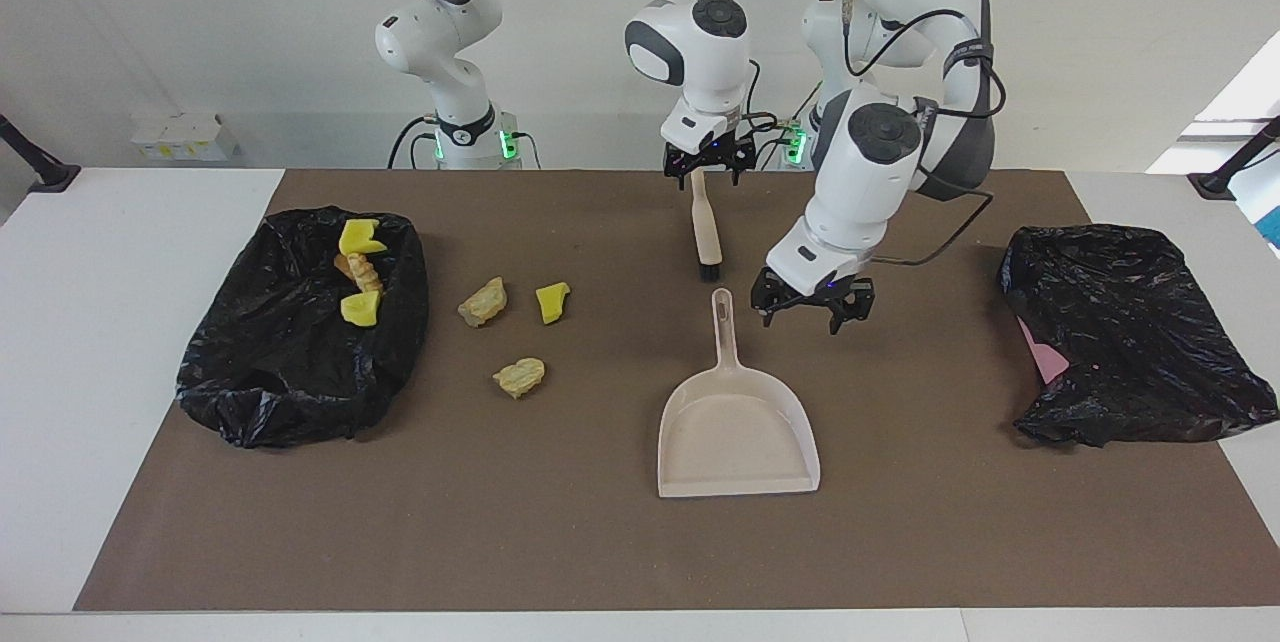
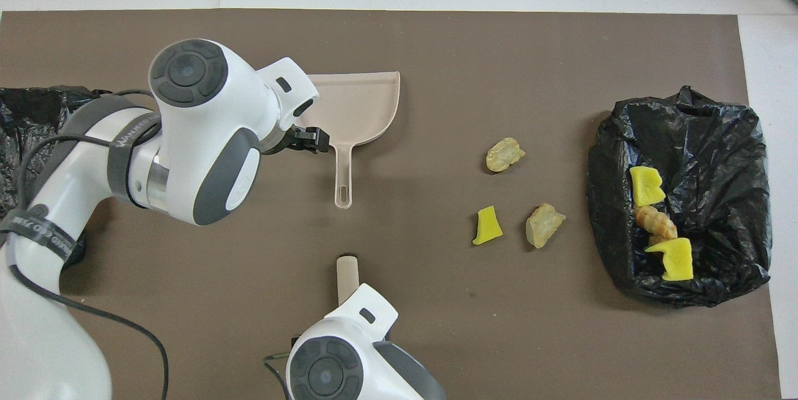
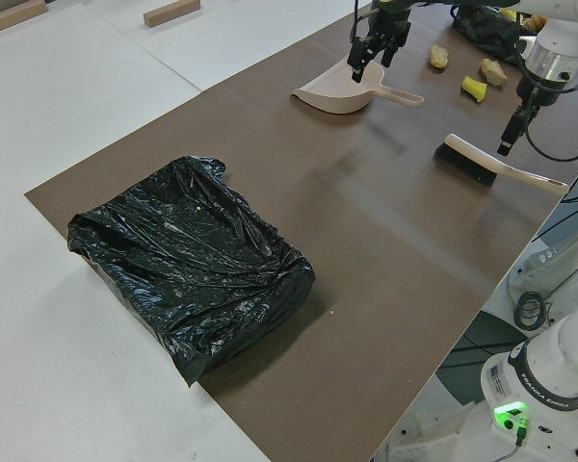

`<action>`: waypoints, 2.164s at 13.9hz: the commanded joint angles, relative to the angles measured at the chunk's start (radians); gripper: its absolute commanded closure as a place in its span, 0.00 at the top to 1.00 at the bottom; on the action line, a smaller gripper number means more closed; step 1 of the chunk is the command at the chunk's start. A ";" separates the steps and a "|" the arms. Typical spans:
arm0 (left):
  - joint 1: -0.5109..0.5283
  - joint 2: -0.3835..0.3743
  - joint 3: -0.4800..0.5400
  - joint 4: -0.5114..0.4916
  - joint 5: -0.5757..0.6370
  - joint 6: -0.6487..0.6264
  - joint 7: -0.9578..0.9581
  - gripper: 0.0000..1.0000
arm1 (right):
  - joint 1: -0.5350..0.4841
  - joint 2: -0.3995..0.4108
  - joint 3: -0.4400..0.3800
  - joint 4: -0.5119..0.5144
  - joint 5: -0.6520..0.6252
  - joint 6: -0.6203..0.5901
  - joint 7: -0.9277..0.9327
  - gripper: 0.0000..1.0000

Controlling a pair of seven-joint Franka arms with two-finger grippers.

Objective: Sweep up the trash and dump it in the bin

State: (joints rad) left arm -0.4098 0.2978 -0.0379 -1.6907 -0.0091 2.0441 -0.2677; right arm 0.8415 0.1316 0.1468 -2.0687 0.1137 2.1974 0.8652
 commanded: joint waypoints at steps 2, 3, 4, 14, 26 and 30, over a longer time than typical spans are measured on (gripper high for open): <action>-0.064 0.012 0.016 -0.046 0.014 0.074 -0.080 1.00 | 0.039 -0.027 -0.004 -0.123 0.029 0.096 0.012 1.00; -0.082 0.014 0.016 -0.062 0.014 0.099 -0.103 1.00 | 0.044 -0.038 -0.004 -0.139 0.029 0.094 0.020 1.00; -0.086 0.020 0.016 -0.081 0.014 0.126 -0.111 1.00 | 0.045 -0.049 -0.004 -0.158 0.030 0.094 0.021 1.00; -0.119 0.076 0.016 -0.070 0.021 0.156 -0.171 0.00 | 0.065 -0.066 -0.003 -0.165 0.116 0.027 -0.017 0.26; -0.012 -0.071 0.026 -0.023 0.021 -0.056 0.088 0.00 | -0.068 -0.231 -0.013 -0.154 0.096 -0.213 -0.002 0.00; 0.020 -0.114 0.027 -0.044 0.021 -0.180 0.388 0.00 | -0.171 -0.294 -0.013 -0.160 0.016 -0.372 0.002 0.00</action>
State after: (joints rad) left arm -0.4002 0.2173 -0.0071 -1.7064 -0.0040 1.9094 0.0064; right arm 0.7025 -0.1289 0.1253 -2.2051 0.1756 1.8683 0.8698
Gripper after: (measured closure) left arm 0.687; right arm 0.736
